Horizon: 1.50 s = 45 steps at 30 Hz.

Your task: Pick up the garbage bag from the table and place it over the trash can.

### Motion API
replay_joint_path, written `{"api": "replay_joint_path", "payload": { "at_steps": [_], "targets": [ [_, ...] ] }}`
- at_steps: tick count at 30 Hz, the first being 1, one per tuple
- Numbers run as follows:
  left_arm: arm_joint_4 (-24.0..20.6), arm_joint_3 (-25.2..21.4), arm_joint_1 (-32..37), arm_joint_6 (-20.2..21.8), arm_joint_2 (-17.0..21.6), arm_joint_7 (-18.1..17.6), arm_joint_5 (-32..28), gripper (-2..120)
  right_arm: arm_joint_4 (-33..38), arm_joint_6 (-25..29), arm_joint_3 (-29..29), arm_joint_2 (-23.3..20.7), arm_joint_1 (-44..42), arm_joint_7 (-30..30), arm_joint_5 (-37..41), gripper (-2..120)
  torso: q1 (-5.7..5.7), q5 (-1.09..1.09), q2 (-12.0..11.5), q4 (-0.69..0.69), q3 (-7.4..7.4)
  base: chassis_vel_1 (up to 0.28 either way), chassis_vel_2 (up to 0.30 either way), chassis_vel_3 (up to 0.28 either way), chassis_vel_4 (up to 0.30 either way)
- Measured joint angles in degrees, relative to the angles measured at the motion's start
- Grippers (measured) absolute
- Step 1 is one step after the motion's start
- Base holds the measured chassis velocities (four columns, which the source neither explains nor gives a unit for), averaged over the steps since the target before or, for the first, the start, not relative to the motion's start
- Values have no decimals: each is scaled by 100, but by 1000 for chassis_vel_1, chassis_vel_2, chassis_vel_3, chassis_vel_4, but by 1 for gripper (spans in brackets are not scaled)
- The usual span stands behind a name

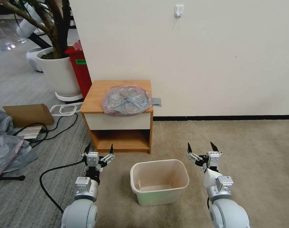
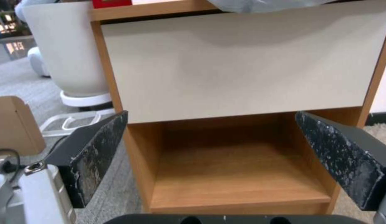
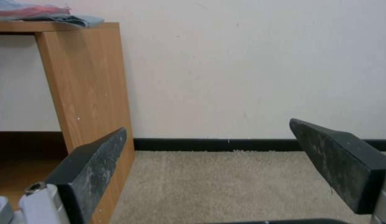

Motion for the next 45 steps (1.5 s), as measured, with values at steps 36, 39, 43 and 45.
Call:
{"api": "replay_joint_path", "payload": {
  "at_steps": [36,39,43,45],
  "targets": [
    [-1,-1,1,0,0,0,0,100,16,0,0,3,-13,0,4,100,0,0,0,0,0,0,0,0,0],
    [-133,-33,85,35,34,-18,-55,100,328,-37,1,84,-183,0,79,100,0,-2,0,0,0,0,0,0,0],
    [-638,-172,405,217,177,-111,-292,100,941,-126,5,248,-525,-12,235,100,0,-1,0,1,0,0,0,0,0],
    [-998,-271,631,358,278,-177,-457,100,1383,-192,10,364,-768,-26,347,100,0,-1,0,1,0,0,0,0,0]
  ]
}}
